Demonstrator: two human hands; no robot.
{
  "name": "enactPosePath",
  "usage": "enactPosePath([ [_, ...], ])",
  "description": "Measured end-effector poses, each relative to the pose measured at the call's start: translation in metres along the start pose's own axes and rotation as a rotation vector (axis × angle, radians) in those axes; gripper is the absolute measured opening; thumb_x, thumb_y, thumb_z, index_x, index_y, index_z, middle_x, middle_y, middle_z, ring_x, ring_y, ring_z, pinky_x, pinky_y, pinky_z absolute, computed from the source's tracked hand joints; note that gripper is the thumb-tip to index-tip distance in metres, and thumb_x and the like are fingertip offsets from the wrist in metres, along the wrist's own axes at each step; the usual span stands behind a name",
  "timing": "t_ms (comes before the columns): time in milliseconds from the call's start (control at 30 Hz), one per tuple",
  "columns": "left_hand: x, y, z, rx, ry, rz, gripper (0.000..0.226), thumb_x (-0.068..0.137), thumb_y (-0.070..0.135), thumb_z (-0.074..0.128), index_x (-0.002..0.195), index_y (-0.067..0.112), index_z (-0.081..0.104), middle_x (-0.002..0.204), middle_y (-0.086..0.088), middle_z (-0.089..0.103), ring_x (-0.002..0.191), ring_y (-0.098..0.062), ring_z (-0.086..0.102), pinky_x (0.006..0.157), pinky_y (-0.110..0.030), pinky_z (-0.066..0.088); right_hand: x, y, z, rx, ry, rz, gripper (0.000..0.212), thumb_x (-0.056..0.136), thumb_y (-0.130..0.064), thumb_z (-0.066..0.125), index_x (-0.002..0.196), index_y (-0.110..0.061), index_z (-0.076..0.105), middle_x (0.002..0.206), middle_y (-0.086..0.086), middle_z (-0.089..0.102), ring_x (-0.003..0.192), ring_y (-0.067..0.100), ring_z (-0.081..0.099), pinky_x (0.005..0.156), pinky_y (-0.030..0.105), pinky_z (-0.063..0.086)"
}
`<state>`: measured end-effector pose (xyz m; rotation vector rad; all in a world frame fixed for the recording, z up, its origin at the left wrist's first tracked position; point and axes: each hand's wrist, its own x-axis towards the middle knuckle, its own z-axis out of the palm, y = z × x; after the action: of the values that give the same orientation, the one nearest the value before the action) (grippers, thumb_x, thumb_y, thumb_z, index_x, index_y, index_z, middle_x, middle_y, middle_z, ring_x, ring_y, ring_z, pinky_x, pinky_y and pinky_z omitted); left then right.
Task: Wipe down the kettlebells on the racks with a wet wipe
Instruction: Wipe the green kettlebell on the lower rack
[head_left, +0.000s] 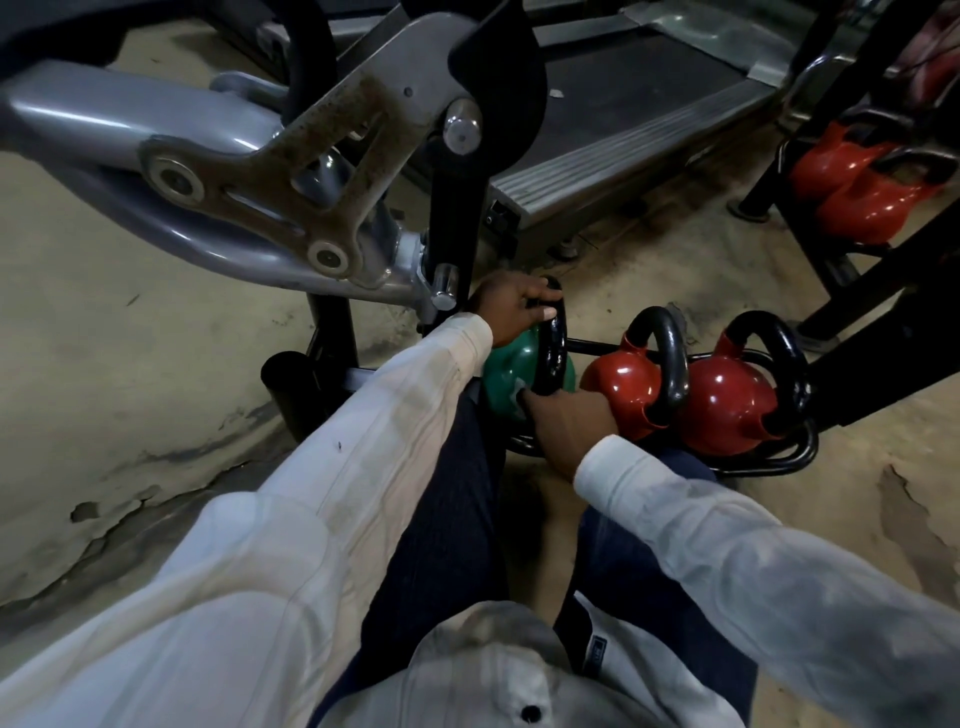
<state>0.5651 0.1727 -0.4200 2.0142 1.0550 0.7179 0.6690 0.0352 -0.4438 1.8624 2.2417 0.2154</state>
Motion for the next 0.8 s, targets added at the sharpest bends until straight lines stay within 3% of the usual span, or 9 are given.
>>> enactPosePath([
  [67, -0.001, 0.001, 0.0, -0.002, 0.007, -0.001, 0.034, 0.086, 0.012, 0.071, 0.12, 0.01, 0.067, 0.137, -0.012, 0.056, 0.127, -0.018, 0.051, 0.088, -0.003, 0.025, -0.015, 0.01, 0.012, 0.054, 0.149, -0.081, 0.051, 0.088, -0.022, 0.064, 0.137, -0.026, 0.05, 0.076, 0.002, 0.068, 0.059, 0.025, 0.066, 0.048, 0.027, 0.04],
  [133, -0.001, 0.003, 0.0, -0.007, 0.009, -0.007, 0.034, 0.087, 0.012, 0.07, 0.12, 0.009, 0.067, 0.137, -0.013, 0.056, 0.127, -0.018, 0.051, 0.087, -0.001, 0.024, -0.026, 0.021, 0.026, 0.178, 0.305, -0.097, 0.035, 0.079, -0.022, 0.073, 0.111, -0.027, 0.063, 0.06, -0.001, 0.063, 0.044, 0.021, 0.059, 0.041, 0.023, 0.04],
  [267, -0.008, 0.007, 0.005, 0.016, 0.11, 0.022, 0.031, 0.086, 0.008, 0.069, 0.117, 0.007, 0.069, 0.13, -0.014, 0.061, 0.123, -0.023, 0.055, 0.088, -0.005, 0.027, -0.046, 0.038, 0.024, 0.583, 0.355, 0.174, 0.015, 0.09, -0.023, 0.062, 0.104, -0.026, 0.068, 0.068, -0.004, 0.066, 0.055, 0.01, 0.059, 0.051, 0.02, 0.037],
  [333, -0.015, 0.012, 0.013, 0.037, 0.187, 0.089, 0.027, 0.084, 0.004, 0.07, 0.11, 0.003, 0.072, 0.119, -0.016, 0.066, 0.114, -0.028, 0.059, 0.092, -0.013, 0.034, -0.05, 0.046, 0.015, 1.02, 0.342, 0.396, 0.015, 0.091, -0.019, 0.066, 0.1, -0.029, 0.07, 0.074, -0.004, 0.068, 0.059, 0.007, 0.063, 0.054, 0.025, 0.05],
  [400, -0.024, 0.021, 0.025, 0.013, 0.197, 0.151, 0.023, 0.085, 0.007, 0.069, 0.108, 0.005, 0.073, 0.112, -0.012, 0.068, 0.106, -0.024, 0.063, 0.096, -0.022, 0.043, -0.054, 0.055, 0.007, 1.373, 0.355, 0.566, 0.019, 0.091, -0.012, 0.066, 0.093, -0.03, 0.07, 0.067, -0.002, 0.066, 0.054, 0.007, 0.061, 0.054, 0.027, 0.051],
  [533, -0.039, 0.049, 0.047, -0.034, 0.123, 0.213, 0.023, 0.09, 0.022, 0.066, 0.112, 0.017, 0.07, 0.107, 0.0, 0.068, 0.095, -0.011, 0.064, 0.09, -0.024, 0.05, -0.062, 0.075, 0.008, 1.492, 0.495, 0.675, 0.012, 0.082, -0.025, 0.074, 0.093, -0.027, 0.076, 0.09, 0.005, 0.072, 0.082, 0.016, 0.066, 0.079, 0.03, 0.053],
  [600, -0.041, 0.058, 0.059, -0.137, 0.029, 0.134, 0.026, 0.088, 0.026, 0.068, 0.114, 0.018, 0.068, 0.106, 0.001, 0.068, 0.095, -0.009, 0.064, 0.088, -0.018, 0.049, -0.066, 0.081, 0.004, 1.529, 0.512, 0.701, 0.019, 0.077, -0.031, 0.075, 0.095, -0.025, 0.075, 0.1, 0.013, 0.069, 0.086, 0.018, 0.067, 0.079, 0.03, 0.053],
  [700, -0.039, 0.064, 0.078, -0.373, -0.186, -0.052, 0.037, 0.08, 0.036, 0.073, 0.114, 0.025, 0.066, 0.104, 0.004, 0.071, 0.096, -0.009, 0.067, 0.09, -0.03, 0.053, -0.07, 0.088, -0.002, 1.703, 0.51, 0.716, 0.012, 0.088, -0.009, 0.069, 0.098, -0.016, 0.068, 0.097, 0.01, 0.072, 0.086, 0.017, 0.067, 0.073, 0.028, 0.054],
  [800, -0.035, 0.068, 0.089, -0.479, -0.229, -0.093, 0.024, 0.084, 0.016, 0.071, 0.107, 0.02, 0.069, 0.096, -0.002, 0.072, 0.087, -0.015, 0.068, 0.078, -0.034, 0.057, -0.073, 0.096, -0.004, 1.759, 0.491, 0.656, 0.026, 0.086, 0.002, 0.067, 0.103, -0.017, 0.06, 0.099, 0.009, 0.071, 0.089, 0.021, 0.066, 0.074, 0.03, 0.056],
])
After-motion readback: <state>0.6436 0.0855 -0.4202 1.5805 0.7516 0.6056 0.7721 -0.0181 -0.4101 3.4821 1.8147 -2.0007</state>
